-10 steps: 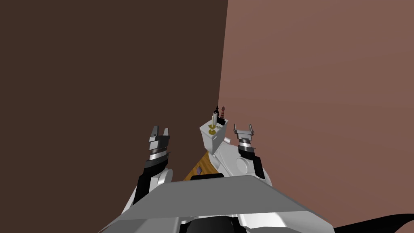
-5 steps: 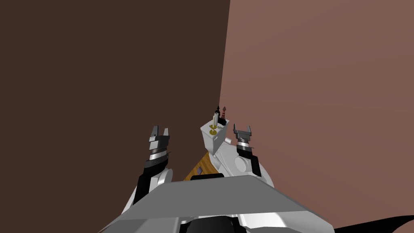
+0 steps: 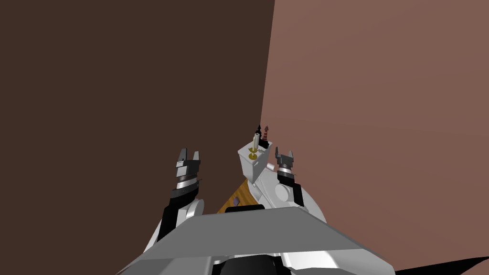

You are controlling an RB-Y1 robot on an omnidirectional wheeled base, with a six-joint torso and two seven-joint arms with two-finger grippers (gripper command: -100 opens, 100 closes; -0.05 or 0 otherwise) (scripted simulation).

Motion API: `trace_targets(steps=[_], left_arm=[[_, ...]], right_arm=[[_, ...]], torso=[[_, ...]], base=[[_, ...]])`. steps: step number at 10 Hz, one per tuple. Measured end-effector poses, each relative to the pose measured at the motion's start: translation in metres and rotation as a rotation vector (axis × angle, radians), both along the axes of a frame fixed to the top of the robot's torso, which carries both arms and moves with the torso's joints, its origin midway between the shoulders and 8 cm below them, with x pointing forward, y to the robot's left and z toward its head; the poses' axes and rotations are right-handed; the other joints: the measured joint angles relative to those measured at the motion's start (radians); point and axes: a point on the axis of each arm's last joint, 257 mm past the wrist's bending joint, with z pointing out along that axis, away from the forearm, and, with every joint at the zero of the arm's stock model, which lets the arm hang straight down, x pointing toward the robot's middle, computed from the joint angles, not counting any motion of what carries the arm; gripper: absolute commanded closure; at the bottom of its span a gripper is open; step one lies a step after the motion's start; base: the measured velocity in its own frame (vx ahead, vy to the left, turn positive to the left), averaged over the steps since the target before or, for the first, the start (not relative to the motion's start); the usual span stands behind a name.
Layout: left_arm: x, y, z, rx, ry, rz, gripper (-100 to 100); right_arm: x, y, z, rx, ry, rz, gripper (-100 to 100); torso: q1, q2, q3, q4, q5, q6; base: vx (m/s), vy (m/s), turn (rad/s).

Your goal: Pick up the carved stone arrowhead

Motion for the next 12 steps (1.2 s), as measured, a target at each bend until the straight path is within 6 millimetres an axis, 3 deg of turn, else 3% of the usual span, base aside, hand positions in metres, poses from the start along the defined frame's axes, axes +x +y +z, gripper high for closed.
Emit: trace_targets(steps=[12], left_arm=[[0.000,0.000,0.000,0.000,0.000,0.000,0]], right_arm=[[0.028,-0.006,-0.064,0.536,-0.053,0.147,-100]], torso=[[0.000,-0.001,0.000,0.000,0.000,0.000]], base=[[0.011,0.007,0.033]])
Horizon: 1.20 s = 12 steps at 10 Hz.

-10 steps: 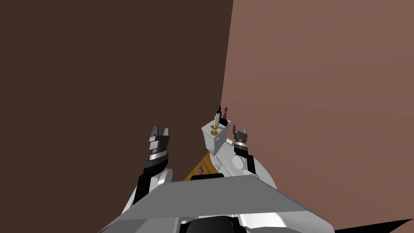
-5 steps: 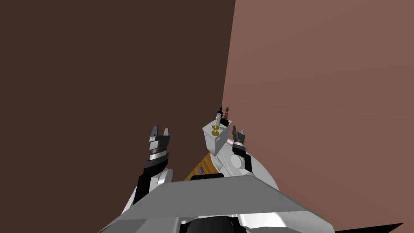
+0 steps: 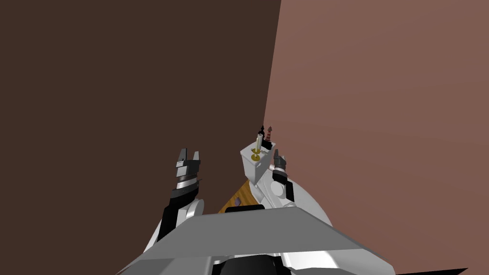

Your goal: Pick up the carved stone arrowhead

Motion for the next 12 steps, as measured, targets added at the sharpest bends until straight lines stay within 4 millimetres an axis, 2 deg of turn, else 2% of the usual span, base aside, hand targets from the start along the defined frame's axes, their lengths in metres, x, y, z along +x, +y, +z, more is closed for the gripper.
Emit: trace_targets(steps=[12], left_arm=[[0.000,0.000,0.000,0.000,0.000,0.000,0]], right_arm=[[0.021,0.011,-0.082,0.522,-0.040,0.063,-100]], torso=[[0.001,-0.001,0.000,0.000,0.000,0.000]], base=[[0.011,0.005,0.036]])
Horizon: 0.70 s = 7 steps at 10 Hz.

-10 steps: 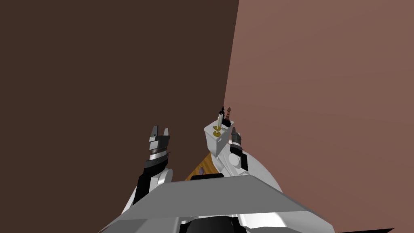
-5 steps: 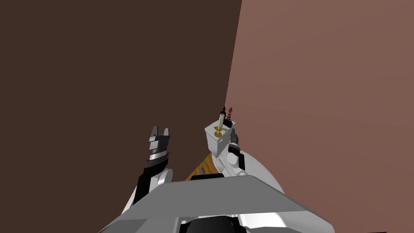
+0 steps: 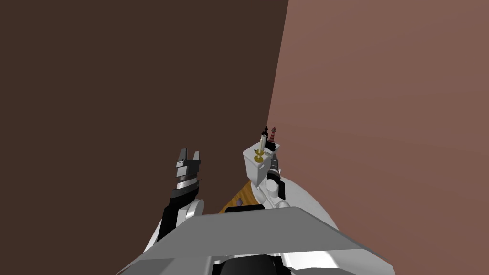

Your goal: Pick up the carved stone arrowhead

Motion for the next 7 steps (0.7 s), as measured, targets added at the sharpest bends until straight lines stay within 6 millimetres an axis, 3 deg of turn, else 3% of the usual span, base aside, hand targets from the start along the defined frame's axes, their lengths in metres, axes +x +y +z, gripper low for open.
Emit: trace_targets(steps=[3,4,5,7], left_arm=[[0.000,0.000,0.000,0.000,0.000,0.000,0],[0.000,0.000,0.000,0.000,0.000,0.000,0],[0.000,0.000,0.000,0.000,0.000,0.000,0],[0.000,0.000,0.000,0.000,0.000,0.000,0]], right_arm=[[0.002,0.011,-0.017,0.129,-0.011,-0.001,-100],[0.002,0.011,-0.017,0.134,-0.012,-0.001,0],[0.002,0.011,-0.017,0.133,-0.012,-0.001,-100],[0.011,0.000,-0.018,0.127,-0.016,-0.030,-100]], torso=[[0.000,0.001,0.001,0.000,0.000,0.000],[-0.001,0.002,0.001,0.000,0.000,0.000],[-0.001,0.002,0.001,0.000,0.000,0.000],[-0.004,0.006,0.003,0.001,-0.001,0.000]], base=[[0.007,0.006,0.002],[0.000,0.000,0.000],[-0.032,-0.018,0.155],[-0.093,-0.063,0.218]])
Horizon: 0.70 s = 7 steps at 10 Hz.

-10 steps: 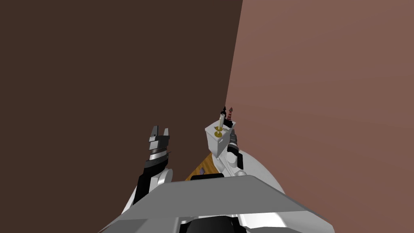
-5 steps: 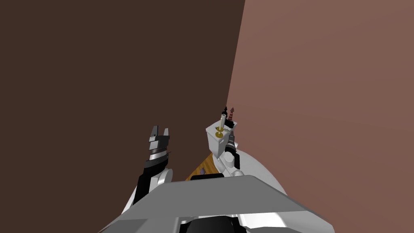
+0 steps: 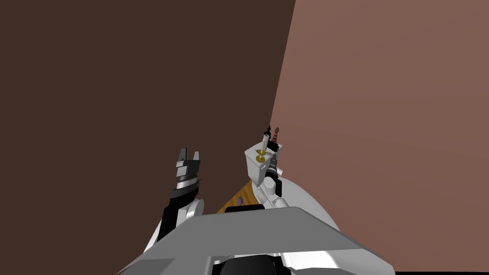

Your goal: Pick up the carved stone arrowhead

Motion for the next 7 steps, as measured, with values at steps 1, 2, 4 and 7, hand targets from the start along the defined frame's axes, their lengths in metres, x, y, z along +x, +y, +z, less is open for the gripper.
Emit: trace_targets(steps=[1,2,4,7], left_arm=[[0.000,0.000,0.000,0.000,0.000,0.000,0],[0.000,0.000,0.000,0.000,0.000,0.000,0],[0.000,0.000,0.000,0.000,0.000,0.000,0],[0.000,0.000,0.000,0.000,0.000,0.000,0]], right_arm=[[0.006,-0.007,0.000,-0.003,-0.001,-0.022,-100],[0.010,-0.015,0.000,-0.004,0.000,-0.045,-100],[0.020,-0.025,0.003,-0.006,0.000,-0.078,-100],[0.031,-0.037,0.006,-0.004,-0.003,-0.121,-100]], torso=[[-0.001,0.003,0.002,0.001,0.000,0.000],[-0.002,0.003,0.002,0.001,0.000,0.000],[-0.001,0.002,0.001,0.000,0.000,0.001],[0.000,0.000,0.000,0.000,0.000,0.001]], base=[[-0.110,-0.077,0.258],[-0.107,-0.081,0.233],[-0.069,-0.033,0.092],[-0.071,-0.029,0.147]])
